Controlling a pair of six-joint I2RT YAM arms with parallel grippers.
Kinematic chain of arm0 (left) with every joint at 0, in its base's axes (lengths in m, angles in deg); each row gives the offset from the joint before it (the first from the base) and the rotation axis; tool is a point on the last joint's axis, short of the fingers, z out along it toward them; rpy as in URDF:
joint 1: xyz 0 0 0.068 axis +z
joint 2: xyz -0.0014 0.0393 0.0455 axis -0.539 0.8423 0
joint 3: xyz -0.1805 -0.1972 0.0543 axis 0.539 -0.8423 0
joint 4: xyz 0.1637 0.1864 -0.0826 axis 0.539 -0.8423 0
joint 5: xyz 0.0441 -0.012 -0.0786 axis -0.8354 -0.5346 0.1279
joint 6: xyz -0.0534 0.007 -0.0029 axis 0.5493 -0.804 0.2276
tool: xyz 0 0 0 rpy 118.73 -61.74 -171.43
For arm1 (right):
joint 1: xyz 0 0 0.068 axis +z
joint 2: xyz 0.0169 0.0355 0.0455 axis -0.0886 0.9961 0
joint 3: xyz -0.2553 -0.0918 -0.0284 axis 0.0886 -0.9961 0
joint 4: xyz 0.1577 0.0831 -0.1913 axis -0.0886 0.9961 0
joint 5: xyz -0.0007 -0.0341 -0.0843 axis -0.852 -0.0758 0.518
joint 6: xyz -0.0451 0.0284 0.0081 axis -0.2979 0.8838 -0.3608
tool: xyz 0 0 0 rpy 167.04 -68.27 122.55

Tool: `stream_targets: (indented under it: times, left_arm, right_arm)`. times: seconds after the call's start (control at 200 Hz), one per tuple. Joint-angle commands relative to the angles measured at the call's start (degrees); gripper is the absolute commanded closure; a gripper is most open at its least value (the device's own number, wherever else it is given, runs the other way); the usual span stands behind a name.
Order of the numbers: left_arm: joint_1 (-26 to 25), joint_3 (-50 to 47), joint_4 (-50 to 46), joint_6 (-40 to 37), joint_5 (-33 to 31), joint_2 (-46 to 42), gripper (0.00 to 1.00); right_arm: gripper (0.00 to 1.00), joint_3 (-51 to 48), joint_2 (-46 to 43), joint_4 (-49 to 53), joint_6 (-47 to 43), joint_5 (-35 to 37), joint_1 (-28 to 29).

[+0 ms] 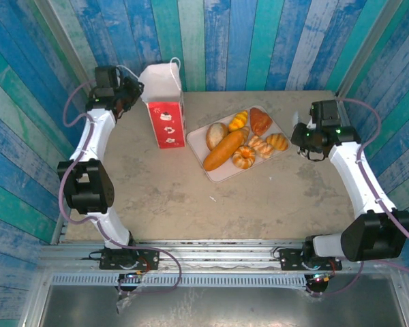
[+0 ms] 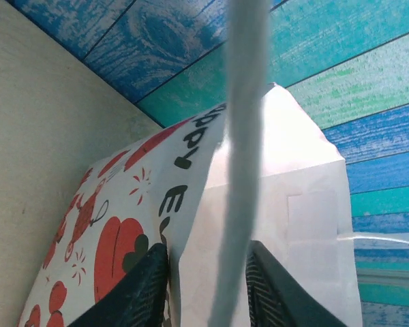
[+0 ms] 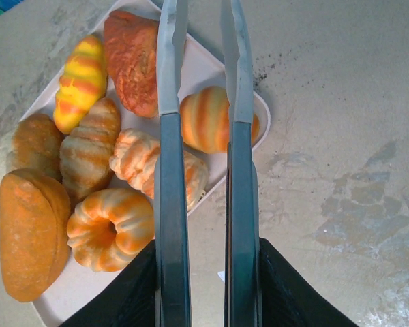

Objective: Take the fake bread out of the paper bag

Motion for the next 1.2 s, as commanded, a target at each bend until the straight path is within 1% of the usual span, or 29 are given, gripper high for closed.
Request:
stream_targets:
  times: [0.0, 0.04, 0.15, 0.17, 0.18, 0.195, 0.28, 0.3, 0.321, 0.621, 0.866, 0.957, 1.077, 1.097, 1.197]
  left_arm:
    - [0.3, 0.0, 1.7, -0.7, 1.3, 0.3, 0.59]
    - [0.4, 0.0, 1.6, -0.8, 1.2, 0.1, 0.56]
    - [0.6, -0.3, 1.1, -1.1, 0.9, -1.3, 0.36]
    - [0.6, -0.5, 1.0, -1.2, 0.8, -1.6, 0.29]
    - [0.6, -0.5, 1.0, -1.2, 0.8, -1.8, 0.28]
    - [0.7, -0.6, 0.8, -1.3, 0.7, -2.1, 0.22]
    - [0.9, -1.2, -0.2, -2.2, -0.2, -4.0, 0.0]
    - [0.9, -1.4, -0.4, -2.5, -0.5, -4.5, 0.05]
    - [0.9, -1.7, -0.7, -2.8, -0.6, -5.1, 0.06]
    - [1.2, -8.4, -1.3, -4.6, -1.5, -13.9, 0.06]
    - [1.6, -12.8, -2.3, -9.2, -1.5, -20.8, 0.06]
    - [1.6, -16.9, 0.6, -10.5, -3.6, -24.9, 0.06]
    - [1.6, -23.6, 6.6, -10.6, -8.1, -29.5, 0.06]
    - [1.6, -24.7, 7.7, -10.6, -8.5, -31.5, 0.06]
    - [1.6, -29.3, 11.4, -10.2, -11.1, -34.1, 0.06]
  right_arm:
    - [0.64, -0.8, -0.9, -2.0, 0.6, -0.2, -0.6]
    - [0.64, -0.8, -1.0, -2.0, 0.6, -0.2, -0.7]
    - [0.64, -1.0, -1.4, -2.0, 0.7, 0.6, -1.1]
    - [0.64, -1.0, -1.6, -2.0, 0.7, 0.9, -1.1]
    - [0.64, -1.1, -1.7, -2.1, 0.7, 1.1, -1.1]
    - [0.64, -1.2, -1.8, -2.0, 0.7, 1.2, -1.2]
    - [0.64, -1.8, -2.5, -2.0, 1.1, 2.3, -1.7]
    - [0.64, -2.1, -2.7, -2.2, 1.2, 2.6, -1.9]
    - [0.64, -2.2, -2.9, -2.2, 1.2, 2.8, -2.1]
    - [0.64, -6.0, -3.3, -3.5, -0.5, 4.3, -4.4]
    - [0.64, -9.8, -0.6, -6.0, -2.5, 7.4, -5.5]
    - [0.63, -11.2, 1.6, -7.2, -2.6, 6.1, -6.2]
    - [0.63, -13.1, 4.7, -9.1, -3.2, 4.3, -6.9]
    - [0.64, -13.5, 5.3, -9.5, -3.4, 3.9, -7.0]
    - [0.64, -14.9, 8.4, -11.5, -3.7, 2.3, -7.3]
